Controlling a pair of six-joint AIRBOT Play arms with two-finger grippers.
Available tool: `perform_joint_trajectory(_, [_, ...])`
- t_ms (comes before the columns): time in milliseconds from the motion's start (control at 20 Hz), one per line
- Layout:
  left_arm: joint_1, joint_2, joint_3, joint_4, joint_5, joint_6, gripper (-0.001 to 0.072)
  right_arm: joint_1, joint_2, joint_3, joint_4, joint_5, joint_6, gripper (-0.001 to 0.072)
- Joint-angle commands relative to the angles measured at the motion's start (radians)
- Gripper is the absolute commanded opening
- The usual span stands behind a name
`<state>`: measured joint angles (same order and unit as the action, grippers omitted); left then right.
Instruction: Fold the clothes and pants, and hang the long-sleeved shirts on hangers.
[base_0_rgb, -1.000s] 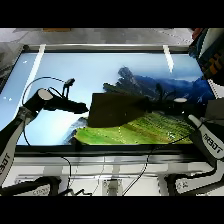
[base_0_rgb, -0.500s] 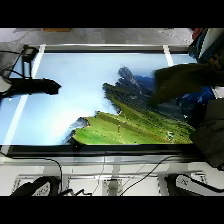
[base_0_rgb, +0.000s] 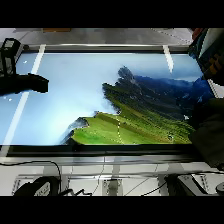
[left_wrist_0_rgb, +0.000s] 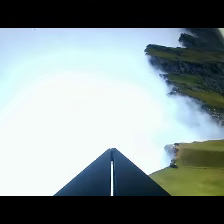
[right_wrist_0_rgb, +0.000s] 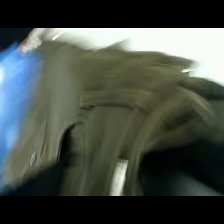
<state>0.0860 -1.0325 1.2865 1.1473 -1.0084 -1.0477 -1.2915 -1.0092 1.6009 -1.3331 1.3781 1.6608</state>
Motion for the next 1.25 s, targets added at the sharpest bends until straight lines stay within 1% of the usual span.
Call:
perform_joint_trajectory(0, [0.001,0.003,0.001,0.005,0.002,0.001,0.0031,-0.113,0.007,0.002,-0.059,-0.023,0.033,0.0696])
perform_joint_trajectory(50, [0.001,0.003,0.001,0.005,0.002,0.001,0.0032,-0.113,0.006,0.002,-0.051,-0.039,0.033,0.0679])
perform_joint_trajectory(150, [0.001,0.003,0.001,0.005,0.002,0.001,0.0032,-0.112,0.003,0.002,0.034,-0.05,0.033,0.0676])
perform_joint_trajectory(200, [0.001,0.003,0.001,0.005,0.002,0.001,0.0032,-0.106,0.002,0.001,0.098,-0.05,0.033,0.0601])
perform_joint_trajectory(250, [0.001,0.003,0.001,0.005,0.002,0.001,0.0031,-0.084,0.0,0.001,0.178,-0.05,0.032,0.0386])
perform_joint_trajectory(300, [0.001,0.003,0.001,0.005,0.002,0.001,0.0032,-0.044,-0.003,0.001,0.257,-0.047,0.024,0.027])
perform_joint_trajectory(350, [0.001,0.003,0.001,0.005,0.002,0.001,0.0032,0.02,-0.004,0.001,0.34,-0.042,-0.002,0.0248])
perform_joint_trajectory(400, [0.001,0.003,0.001,0.005,0.002,0.001,0.0032,0.102,-0.002,0.001,0.4,-0.04,-0.05,0.0173])
perform_joint_trajectory(450, [0.001,0.003,0.001,0.005,0.002,0.001,0.0031,0.21,0.002,0.001,0.446,-0.028,-0.106,0.0079])
perform_joint_trajectory(500, [0.001,0.003,0.001,0.005,0.002,0.001,0.0032,0.327,0.005,0.001,0.45,-0.012,-0.143,0.0031])
perform_joint_trajectory(600, [0.001,0.003,0.001,0.005,0.002,0.001,0.0032,0.594,0.002,0.001,0.4,0.039,-0.179,0.0031])
perform_joint_trajectory(750, [0.001,0.003,0.001,0.005,0.002,0.001,0.0032,0.974,-0.008,0.001,0.186,0.095,-0.183,0.0031])
perform_joint_trajectory(850, [0.001,0.003,0.001,0.005,0.002,0.001,0.0032,1.155,-0.012,0.001,0.067,0.108,-0.183,0.0031])
perform_joint_trajectory(1000, [0.001,0.003,0.001,0.005,0.002,0.001,0.0032,1.285,-0.014,0.001,-0.022,0.13,-0.179,0.0031])
perform_joint_trajectory(1200, [0.001,0.003,0.001,0.005,0.002,0.001,0.0032,1.291,-0.014,0.001,-0.028,0.174,-0.179,0.0031])
